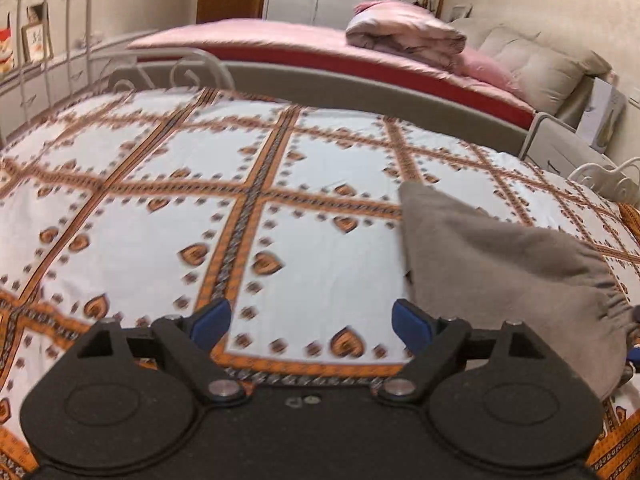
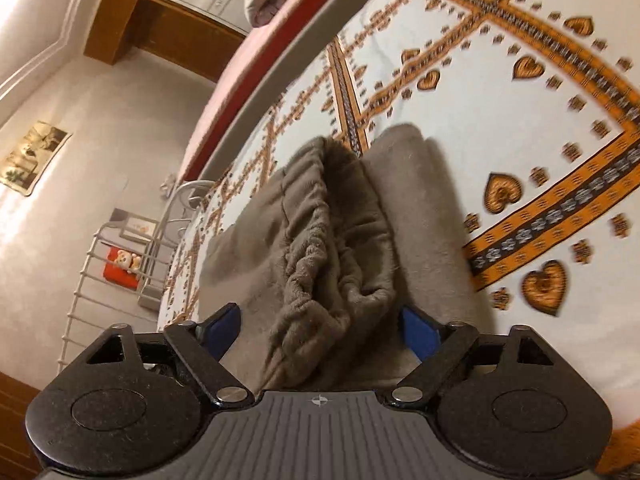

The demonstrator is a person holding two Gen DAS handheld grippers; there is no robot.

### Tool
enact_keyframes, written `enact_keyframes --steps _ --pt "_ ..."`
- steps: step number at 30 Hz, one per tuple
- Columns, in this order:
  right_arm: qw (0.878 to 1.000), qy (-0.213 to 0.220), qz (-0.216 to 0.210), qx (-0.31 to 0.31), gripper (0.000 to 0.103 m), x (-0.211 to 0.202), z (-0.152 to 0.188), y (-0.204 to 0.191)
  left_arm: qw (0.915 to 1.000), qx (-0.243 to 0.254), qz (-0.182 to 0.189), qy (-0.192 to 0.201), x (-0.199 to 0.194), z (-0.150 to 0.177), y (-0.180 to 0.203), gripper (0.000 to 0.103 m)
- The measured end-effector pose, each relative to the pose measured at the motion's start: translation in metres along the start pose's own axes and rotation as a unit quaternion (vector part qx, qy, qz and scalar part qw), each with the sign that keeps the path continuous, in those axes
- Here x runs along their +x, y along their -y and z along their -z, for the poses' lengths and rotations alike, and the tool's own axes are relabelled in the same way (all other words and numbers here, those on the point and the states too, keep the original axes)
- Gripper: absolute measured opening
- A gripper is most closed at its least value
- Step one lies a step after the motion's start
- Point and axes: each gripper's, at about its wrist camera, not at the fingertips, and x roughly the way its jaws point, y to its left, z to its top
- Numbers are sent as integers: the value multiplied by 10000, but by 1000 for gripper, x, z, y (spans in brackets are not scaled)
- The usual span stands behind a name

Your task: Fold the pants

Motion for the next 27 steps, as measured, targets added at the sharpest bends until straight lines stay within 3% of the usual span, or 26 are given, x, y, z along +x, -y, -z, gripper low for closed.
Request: enact_keyframes --steps 3,4,5,7,10,11,13,15,17,18,20,23,25,27 --pt "9996 -45 239 -129 55 17 -1 -3 10000 43 38 -74 -2 4 -6 84" --pt "9994 -49 269 -193 41 20 -1 -6 9999 77 43 -99 -2 6 -7 85" --pt "9992 -8 294 -264 35 21 -1 -9 9998 114 55 -127 -1 7 -7 85" --pt "9980 232 218 -555 30 16 -1 -22 9997 143 96 -159 0 9 -4 85" --pt "9912 789 -361 -1003 30 -16 0 -43 9994 237 175 -161 2 10 2 85" --pt "9885 979 -376 -1092 29 -24 1 -43 9993 259 217 -147 3 10 5 85" --pt "9908 999 133 -901 30 -21 -5 -24 9988 332 302 -189 7 10 12 85" --pt "9935 342 1017 -375 31 2 -12 11 9982 413 366 -238 12 10 20 85" --pt "9962 428 742 -157 33 -2 -12 21 9971 469 527 -280 15 11 30 85" --pt "9955 458 737 -369 34 -4 -13 14 9965 533 580 -269 16 11 35 85" --pt "9913 462 892 -850 35 -6 -9 4 9951 760 569 -268 20 13 47 87" --pt "9894 461 1022 -925 46 -8 -7 5 9935 901 621 -310 26 17 59 88" --pt "9822 849 1261 -1107 51 -21 -7 -6 9929 1021 472 -380 35 20 64 92" --pt "9659 1293 1577 -1594 52 -37 -6 -19 9942 914 373 -432 42 16 62 89"
